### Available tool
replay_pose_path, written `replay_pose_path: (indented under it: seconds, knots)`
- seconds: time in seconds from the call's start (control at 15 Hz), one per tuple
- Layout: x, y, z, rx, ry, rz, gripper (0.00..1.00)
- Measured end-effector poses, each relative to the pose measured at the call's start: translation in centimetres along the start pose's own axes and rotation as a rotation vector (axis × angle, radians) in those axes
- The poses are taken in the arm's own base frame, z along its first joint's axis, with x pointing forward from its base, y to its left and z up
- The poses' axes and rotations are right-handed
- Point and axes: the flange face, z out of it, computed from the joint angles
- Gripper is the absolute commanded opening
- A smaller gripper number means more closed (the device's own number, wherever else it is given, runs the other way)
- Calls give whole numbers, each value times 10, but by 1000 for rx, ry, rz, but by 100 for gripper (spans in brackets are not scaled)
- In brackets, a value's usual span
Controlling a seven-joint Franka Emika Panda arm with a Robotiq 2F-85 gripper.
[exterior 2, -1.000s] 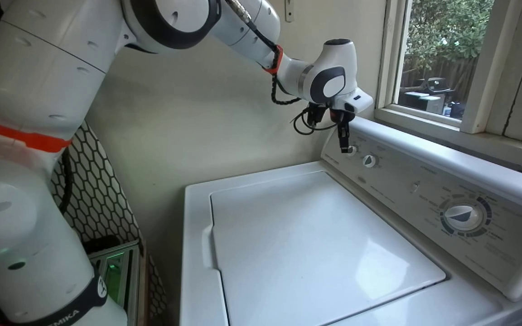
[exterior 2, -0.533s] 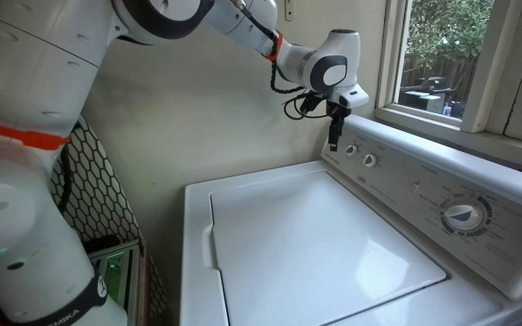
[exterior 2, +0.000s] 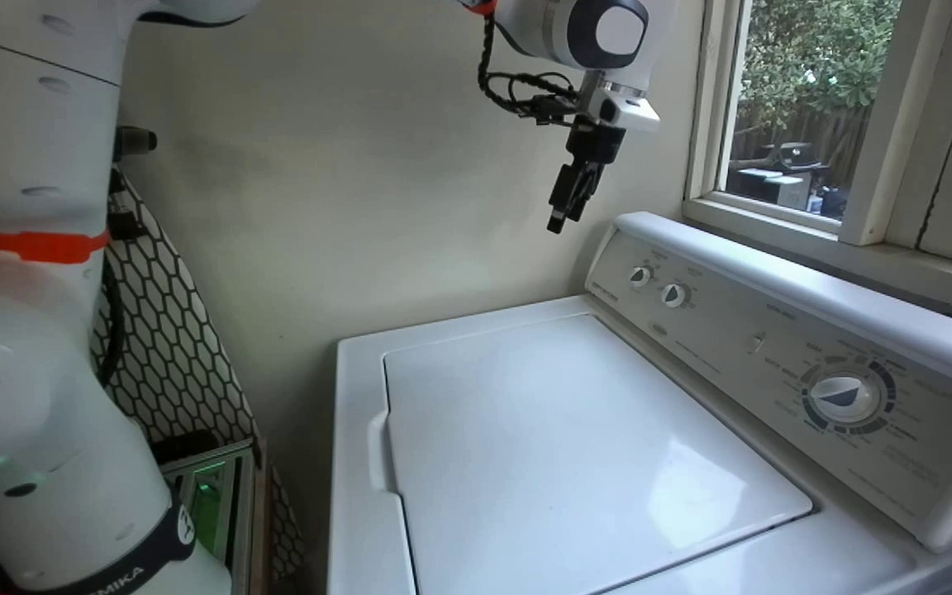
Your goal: Turn the first left switch to the left
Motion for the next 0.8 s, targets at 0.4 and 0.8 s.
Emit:
replay_pose_path:
  seconds: [0.4, 0.8]
  knots:
    - [-25, 60, -17, -345, -117, 25, 100]
    - [-53, 65, -20, -437, -47, -97, 100]
